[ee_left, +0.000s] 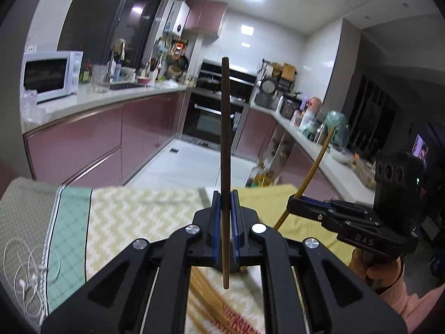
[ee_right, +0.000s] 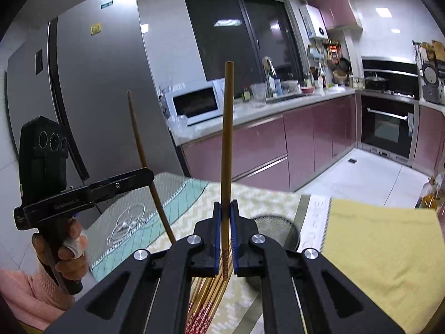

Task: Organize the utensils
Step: 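Lift the chopstick upright and lower it into the black mesh cup, open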

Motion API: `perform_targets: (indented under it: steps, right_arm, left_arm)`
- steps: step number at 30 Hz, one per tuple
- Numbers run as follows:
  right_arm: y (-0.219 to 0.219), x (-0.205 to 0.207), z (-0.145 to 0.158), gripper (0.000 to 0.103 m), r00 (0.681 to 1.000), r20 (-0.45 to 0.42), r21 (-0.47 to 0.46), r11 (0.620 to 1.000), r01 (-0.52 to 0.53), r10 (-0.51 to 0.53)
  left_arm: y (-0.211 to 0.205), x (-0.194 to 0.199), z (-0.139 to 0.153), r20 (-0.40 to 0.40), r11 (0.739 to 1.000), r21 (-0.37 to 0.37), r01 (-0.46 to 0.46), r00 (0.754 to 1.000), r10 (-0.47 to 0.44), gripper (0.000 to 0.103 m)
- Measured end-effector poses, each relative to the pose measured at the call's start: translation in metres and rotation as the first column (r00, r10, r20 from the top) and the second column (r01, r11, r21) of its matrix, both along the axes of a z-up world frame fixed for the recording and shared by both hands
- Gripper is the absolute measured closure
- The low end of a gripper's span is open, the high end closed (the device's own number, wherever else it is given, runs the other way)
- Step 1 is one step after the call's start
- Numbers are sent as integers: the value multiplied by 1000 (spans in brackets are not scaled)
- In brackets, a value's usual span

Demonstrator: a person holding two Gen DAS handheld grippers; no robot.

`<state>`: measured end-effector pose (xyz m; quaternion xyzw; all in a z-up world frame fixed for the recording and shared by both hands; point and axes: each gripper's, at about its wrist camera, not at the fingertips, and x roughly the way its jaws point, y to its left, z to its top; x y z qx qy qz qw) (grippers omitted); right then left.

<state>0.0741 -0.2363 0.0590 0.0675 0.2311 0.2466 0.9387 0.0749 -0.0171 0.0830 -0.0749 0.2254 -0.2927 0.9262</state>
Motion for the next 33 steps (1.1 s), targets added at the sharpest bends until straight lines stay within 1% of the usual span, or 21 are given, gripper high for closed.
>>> perform_targets:
  steps: [1, 6, 8, 11, 13, 15, 21, 25, 29, 33]
  right_arm:
    - [-3, 2, 5, 97, 1000, 12, -1, 1000, 7, -7]
    - [-16, 12, 21, 97, 998, 52, 9, 999, 41, -42]
    - [-22, 17, 24, 97, 996, 67, 5, 998, 61, -61]
    - [-25, 28, 21, 97, 996, 55, -2, 997, 72, -72]
    - [-25, 38, 14, 98, 997, 22, -10, 997, 70, -70]
    - [-24, 46, 3, 98, 998, -22, -23, 998, 59, -60]
    - [-13, 64, -24, 98, 990, -141, -76, 997, 19, -30]
    - [-9, 79, -38, 97, 976, -217, -96, 995, 3, -24]
    - [-5, 88, -51, 97, 960, -279, -107, 994, -9, -22]
    - [-7, 96, -58, 97, 953, -299, -99, 995, 11, -40]
  left_arm:
    - [-4, 4, 7, 11, 1000, -7, -2, 1000, 2, 96]
    - [-27, 21, 22, 63, 1000, -14, 2, 998, -2, 96]
    - [-36, 28, 23, 70, 1000, -16, 9, 998, -8, 96]
    - [-52, 40, 21, 69, 1000, 3, 15, 998, -15, 96]
    - [-62, 50, 11, 51, 999, 34, 13, 999, -15, 96]
    - [-71, 59, -2, 16, 998, 62, 25, 1000, -26, 96]
    - [-84, 81, -48, -85, 989, 144, 29, 996, -17, 96]
    - [-87, 95, -66, -123, 986, 162, 40, 992, -20, 96]
    - [-87, 105, -80, -134, 983, 182, 31, 991, -6, 95]
    - [-86, 114, -86, -151, 982, 185, 27, 989, 2, 95]
